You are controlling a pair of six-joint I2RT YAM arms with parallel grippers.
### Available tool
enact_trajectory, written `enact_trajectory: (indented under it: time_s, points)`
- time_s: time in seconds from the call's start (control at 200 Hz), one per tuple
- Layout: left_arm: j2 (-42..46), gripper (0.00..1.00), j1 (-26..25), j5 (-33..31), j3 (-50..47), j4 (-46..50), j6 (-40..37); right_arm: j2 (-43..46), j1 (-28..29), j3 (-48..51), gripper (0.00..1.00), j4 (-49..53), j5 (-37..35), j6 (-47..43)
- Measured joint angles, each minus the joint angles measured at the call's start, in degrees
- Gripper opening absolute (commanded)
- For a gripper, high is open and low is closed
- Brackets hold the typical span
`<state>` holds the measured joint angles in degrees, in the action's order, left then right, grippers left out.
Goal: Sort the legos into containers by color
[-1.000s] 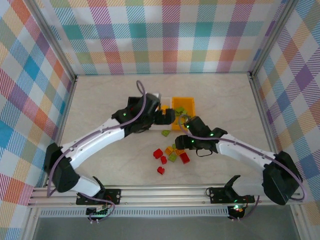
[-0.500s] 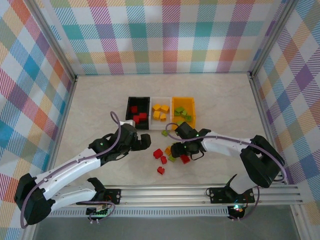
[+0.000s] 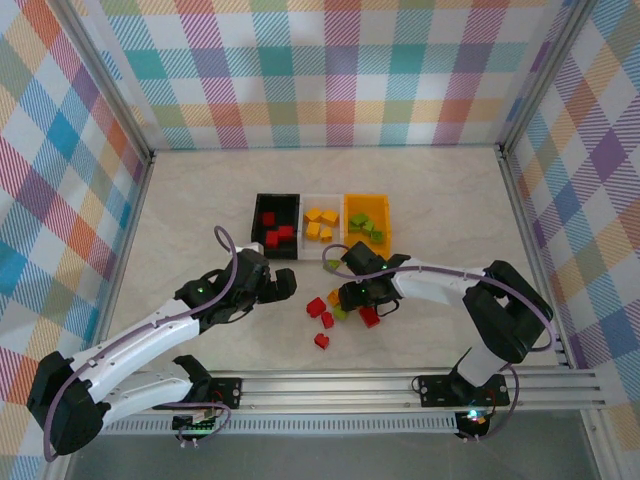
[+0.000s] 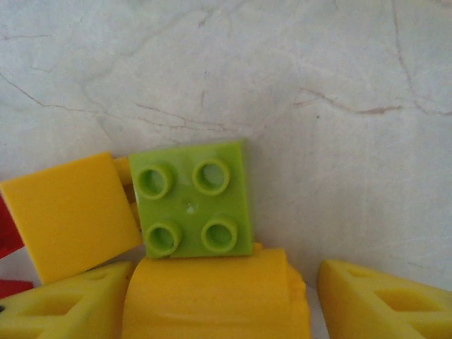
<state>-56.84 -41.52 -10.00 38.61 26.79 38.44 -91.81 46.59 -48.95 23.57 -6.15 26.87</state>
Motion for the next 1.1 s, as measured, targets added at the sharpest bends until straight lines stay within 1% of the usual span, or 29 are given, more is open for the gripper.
enact_trajectory:
  time_s: [0.275,0.38,0.505,0.57,0.635,0.72,0.805,0.95,1.045,1.1]
  points:
    - [0.0,1.00,0.6,0.1,0.0,0.0,0.0,0.7,0.0,0.2,0.48,0.1,-1.4,-0.3]
    - [0.0,1.00,0.7,0.1,0.0,0.0,0.0,3.6,0.0,0.5,0.45,1.2,-1.8,-0.3]
    - [0.0,1.00,0.8,0.1,0.0,0.0,0.0,9.4,0.0,-0.1,0.43,3.5,-2.0,-0.9]
    - [0.0,1.00,0.8,0.0,-0.1,0.0,0.0,10.9,0.0,-2.8,0.43,5.6,-2.0,-1.7]
    - [0.0,1.00,0.9,0.1,-0.5,0.0,0.1,10.4,0.0,-7.2,0.43,6.6,-1.9,-2.5]
    - [0.0,1.00,0.9,0.2,-1.1,0.0,0.4,7.4,-0.1,-14.7,0.43,7.0,-1.4,-3.7]
    - [0.0,1.00,0.9,0.5,-1.4,0.0,0.8,1.8,-0.9,-22.7,0.43,6.1,-0.7,-4.3]
    - [0.6,1.00,0.9,1.4,-1.7,0.2,1.1,-12.0,-3.7,-36.7,0.43,6.4,0.4,-5.4]
    - [1.5,1.00,0.9,1.6,-1.7,0.3,1.2,-21.3,-5.3,-45.8,0.44,8.0,-0.1,-5.8]
    - [1.9,1.00,0.9,1.8,-1.7,0.3,1.2,-25.2,-5.9,-49.9,0.44,9.4,-0.7,-6.1]
